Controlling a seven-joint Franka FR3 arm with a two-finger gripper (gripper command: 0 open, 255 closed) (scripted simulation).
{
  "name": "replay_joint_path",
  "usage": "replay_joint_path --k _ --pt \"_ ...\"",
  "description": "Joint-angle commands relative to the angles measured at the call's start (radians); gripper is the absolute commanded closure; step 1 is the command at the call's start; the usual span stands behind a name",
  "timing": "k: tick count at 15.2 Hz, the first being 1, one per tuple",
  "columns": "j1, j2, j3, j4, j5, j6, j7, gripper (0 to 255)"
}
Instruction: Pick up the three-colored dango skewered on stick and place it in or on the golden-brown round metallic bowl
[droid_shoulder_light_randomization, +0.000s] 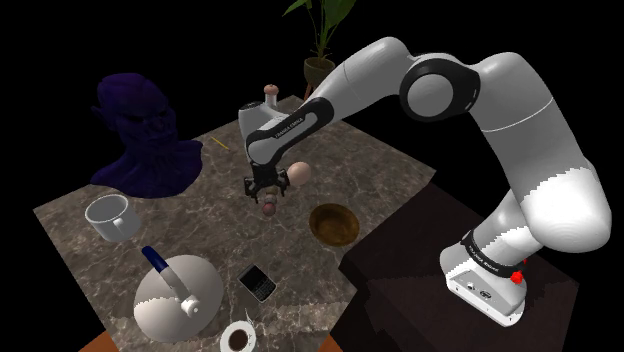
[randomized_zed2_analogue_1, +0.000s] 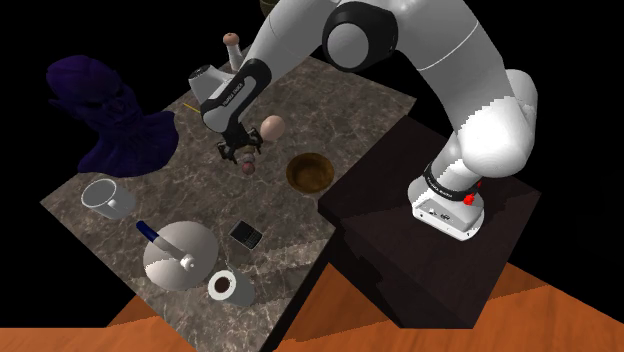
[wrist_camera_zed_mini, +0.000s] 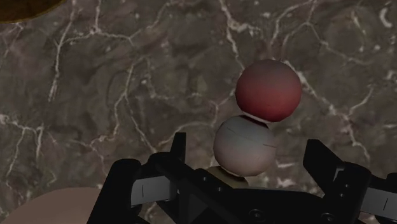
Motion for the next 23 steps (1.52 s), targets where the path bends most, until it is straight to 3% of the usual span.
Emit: replay_joint_path --k 1,10,23 --pt "0.0 0.0 0.0 0.0 0.0 0.0 0.0 255" --pt "0.0 0.0 0.0 0.0 0.0 0.0 0.0 255" --pt "-0.013 -0.137 0.015 -0.051 0.014 -0.086 0.002 255"
